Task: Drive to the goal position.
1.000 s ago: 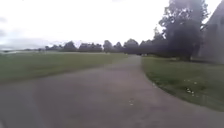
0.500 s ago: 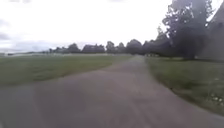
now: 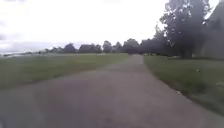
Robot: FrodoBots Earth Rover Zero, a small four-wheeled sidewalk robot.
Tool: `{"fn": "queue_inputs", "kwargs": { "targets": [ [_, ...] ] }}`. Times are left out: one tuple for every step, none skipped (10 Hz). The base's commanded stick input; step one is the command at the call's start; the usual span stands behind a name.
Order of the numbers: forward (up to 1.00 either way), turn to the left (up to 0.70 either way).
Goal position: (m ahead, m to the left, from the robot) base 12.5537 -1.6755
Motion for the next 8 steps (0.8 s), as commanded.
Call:
{"fn": "queue_inputs", "kwargs": {
  "targets": [
    [1.0,-0.27],
    [1.0,-0.27],
    [1.0,-0.27],
    [1.0,-0.27],
    [1.0,-0.27],
    [1.0,-0.27],
    [1.0,-0.27],
    [1.0,0.0]
  ]
}}
